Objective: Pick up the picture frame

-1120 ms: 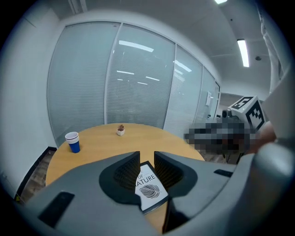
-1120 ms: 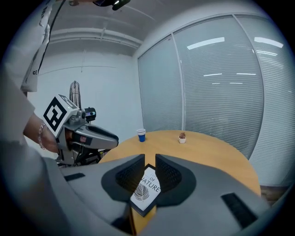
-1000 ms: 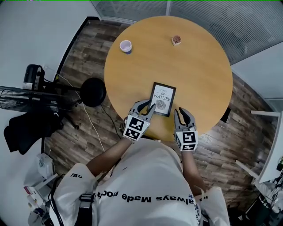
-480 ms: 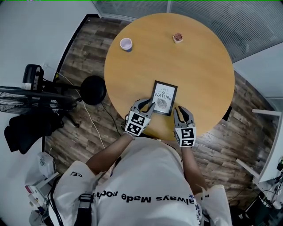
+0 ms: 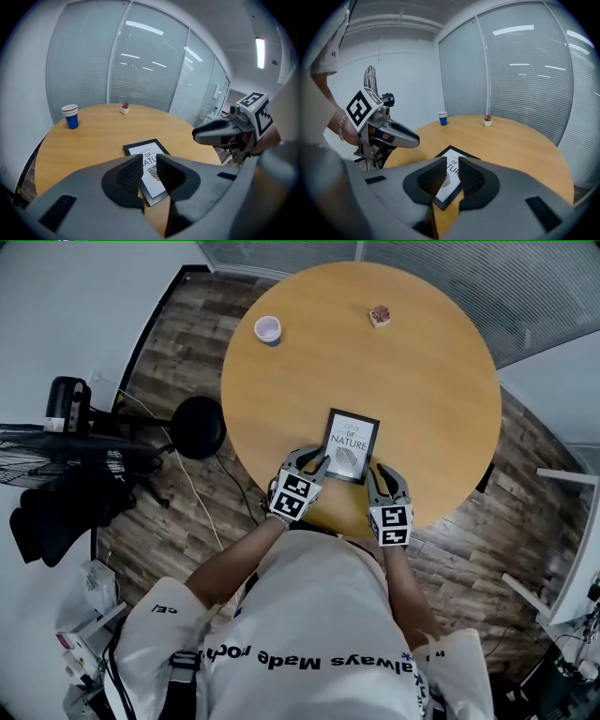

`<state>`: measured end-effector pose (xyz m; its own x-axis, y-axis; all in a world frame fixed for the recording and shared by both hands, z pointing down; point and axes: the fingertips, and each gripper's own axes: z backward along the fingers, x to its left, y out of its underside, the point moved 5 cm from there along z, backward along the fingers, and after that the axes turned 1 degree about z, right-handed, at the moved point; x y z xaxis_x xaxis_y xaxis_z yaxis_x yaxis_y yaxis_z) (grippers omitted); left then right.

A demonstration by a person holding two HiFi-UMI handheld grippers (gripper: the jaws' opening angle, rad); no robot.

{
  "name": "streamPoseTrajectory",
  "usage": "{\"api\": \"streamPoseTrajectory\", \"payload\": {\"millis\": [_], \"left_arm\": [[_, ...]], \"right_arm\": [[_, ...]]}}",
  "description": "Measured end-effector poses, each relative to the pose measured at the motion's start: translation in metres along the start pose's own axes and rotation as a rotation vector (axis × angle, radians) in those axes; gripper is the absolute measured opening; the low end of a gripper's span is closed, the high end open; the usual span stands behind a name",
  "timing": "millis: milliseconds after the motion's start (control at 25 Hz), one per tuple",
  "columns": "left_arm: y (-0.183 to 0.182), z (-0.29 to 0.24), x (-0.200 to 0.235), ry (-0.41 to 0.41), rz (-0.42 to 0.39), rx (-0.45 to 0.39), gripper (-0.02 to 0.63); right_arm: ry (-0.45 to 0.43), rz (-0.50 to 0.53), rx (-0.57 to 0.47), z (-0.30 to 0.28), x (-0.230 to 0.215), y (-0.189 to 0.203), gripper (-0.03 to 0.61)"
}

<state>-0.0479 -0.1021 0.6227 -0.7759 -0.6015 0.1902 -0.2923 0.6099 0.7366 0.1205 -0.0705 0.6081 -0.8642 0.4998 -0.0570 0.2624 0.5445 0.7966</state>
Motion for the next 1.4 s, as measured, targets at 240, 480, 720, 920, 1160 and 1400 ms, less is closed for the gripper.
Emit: {"api": "streamPoseTrajectory", "payload": {"millis": [240,480,720,920,1160,1400], "left_arm": [[0.016,-0.015,0.006,0.005,0.018,0.044,0.095],[0.024,-0.026,0.011,0.015,0.045,0.08,0.095],[0.035,-0.039,0.016,0.022,0.065,0.106,0.095],[0.047,-0.049,0.022,0.027,0.101,0.152,0.103],[0.059,-0.059,0.028,0.028,0.125,0.177,0.109],[0.065,-0.071,0.031,0.03,0.144,0.197,0.12]], "right_arm": [[-0.003,-0.012,0.042,-0.012,-0.001,0.015,0.076],[-0.003,-0.026,0.07,-0.027,-0.002,0.026,0.081],[0.001,-0.05,0.107,-0.042,-0.004,0.036,0.099],[0.005,-0.072,0.138,-0.053,-0.006,0.047,0.109],[0.017,-0.104,0.189,-0.063,-0.01,0.063,0.139],[0.023,-0.128,0.219,-0.072,-0.014,0.072,0.159]]}}
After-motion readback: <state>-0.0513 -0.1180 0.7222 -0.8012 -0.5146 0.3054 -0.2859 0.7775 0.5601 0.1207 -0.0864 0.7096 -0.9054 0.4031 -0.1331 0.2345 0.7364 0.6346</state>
